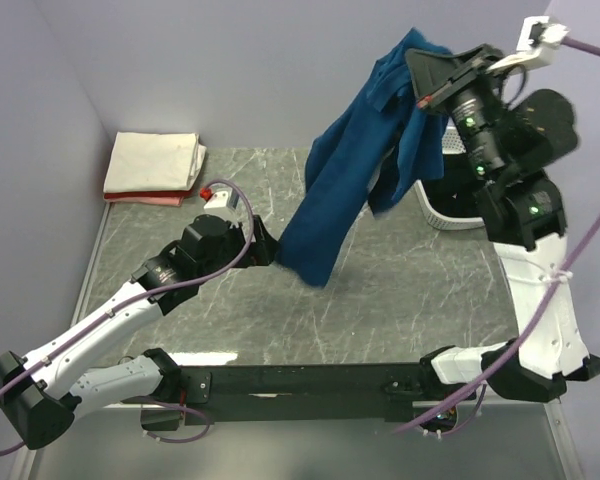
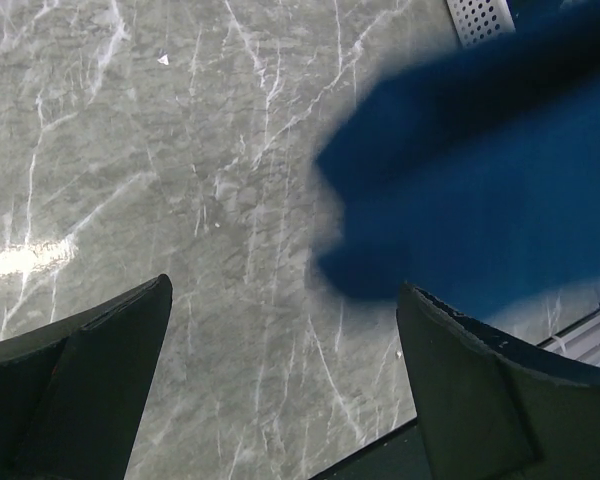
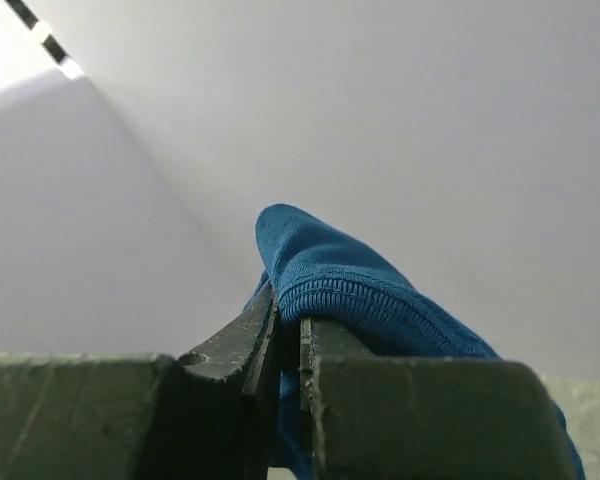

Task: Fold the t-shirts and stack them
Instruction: Move the tshirt to the center of the board

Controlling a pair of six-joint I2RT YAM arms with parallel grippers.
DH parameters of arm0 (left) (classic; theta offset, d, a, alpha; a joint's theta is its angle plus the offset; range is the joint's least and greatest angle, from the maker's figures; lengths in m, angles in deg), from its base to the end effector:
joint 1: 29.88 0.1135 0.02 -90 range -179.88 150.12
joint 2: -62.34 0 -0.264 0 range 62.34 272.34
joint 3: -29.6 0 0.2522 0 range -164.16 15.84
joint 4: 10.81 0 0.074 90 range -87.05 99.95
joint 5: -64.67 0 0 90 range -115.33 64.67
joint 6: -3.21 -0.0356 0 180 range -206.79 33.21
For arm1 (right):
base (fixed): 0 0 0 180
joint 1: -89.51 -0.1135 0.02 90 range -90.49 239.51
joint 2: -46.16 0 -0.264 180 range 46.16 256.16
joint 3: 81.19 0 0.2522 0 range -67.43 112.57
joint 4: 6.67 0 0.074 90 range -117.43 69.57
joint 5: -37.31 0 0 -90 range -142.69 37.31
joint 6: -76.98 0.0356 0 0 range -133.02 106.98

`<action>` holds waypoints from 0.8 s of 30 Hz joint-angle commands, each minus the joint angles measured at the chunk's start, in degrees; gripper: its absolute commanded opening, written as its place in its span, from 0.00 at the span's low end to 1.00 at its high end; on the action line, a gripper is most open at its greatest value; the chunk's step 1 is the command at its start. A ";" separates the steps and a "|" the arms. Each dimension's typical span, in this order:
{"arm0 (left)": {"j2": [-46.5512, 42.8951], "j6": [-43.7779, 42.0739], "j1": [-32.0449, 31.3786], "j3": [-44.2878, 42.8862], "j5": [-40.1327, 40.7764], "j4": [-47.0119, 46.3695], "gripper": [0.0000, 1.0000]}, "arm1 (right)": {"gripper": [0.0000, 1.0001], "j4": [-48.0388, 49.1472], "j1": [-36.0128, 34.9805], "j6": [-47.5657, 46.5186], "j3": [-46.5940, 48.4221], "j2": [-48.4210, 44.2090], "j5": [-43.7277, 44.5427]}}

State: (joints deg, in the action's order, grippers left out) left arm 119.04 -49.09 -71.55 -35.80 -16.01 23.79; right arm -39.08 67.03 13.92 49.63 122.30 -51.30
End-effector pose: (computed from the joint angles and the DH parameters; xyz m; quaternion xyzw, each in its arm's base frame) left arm 0.1701 -0.1436 0.3246 -0.0138 0.8458 -0.2847 0.4510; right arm 0.1888 0.0772 0.6171 0.0317 0.5564 0.3409 0.7571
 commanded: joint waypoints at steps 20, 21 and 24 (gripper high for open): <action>-2.84 6.08 -0.60 19.29 -8.87 -12.48 0.91 | 0.53 14.08 12.29 9.27 -67.54 -0.46 -7.11; -1.53 6.08 -1.48 19.55 -8.80 -12.93 0.90 | 0.53 14.08 11.94 9.27 -68.79 -1.16 -6.32; 0.94 5.64 -6.39 19.56 -7.66 -14.33 0.84 | 0.52 15.40 11.76 9.62 -73.80 -2.83 -5.35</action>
State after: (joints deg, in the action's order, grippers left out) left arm 118.30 -42.56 -74.15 -16.13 -21.69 15.88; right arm -28.20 78.86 23.16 -21.02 121.88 -58.29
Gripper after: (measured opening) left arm 0.853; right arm 0.526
